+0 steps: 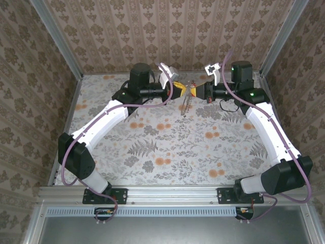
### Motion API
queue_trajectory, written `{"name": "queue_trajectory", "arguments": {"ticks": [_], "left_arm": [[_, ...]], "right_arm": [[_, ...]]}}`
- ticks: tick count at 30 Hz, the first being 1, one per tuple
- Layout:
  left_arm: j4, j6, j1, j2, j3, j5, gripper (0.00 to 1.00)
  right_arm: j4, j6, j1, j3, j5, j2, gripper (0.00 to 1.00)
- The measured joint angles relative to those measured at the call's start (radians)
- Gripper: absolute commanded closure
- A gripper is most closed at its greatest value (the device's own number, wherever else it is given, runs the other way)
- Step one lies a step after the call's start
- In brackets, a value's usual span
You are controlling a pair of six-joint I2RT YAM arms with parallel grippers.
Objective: Put the keys on the keyring
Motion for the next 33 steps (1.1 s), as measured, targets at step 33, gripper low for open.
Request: {"name": "queue_trajectory", "arguments": {"ticks": [33], "left_arm": [[0.109, -0.095, 0.008, 0.0, -0.03, 0.011, 1.0]], "right_arm": [[0.063, -0.01, 0.0, -0.117, -0.004, -0.041, 1.0]]}}
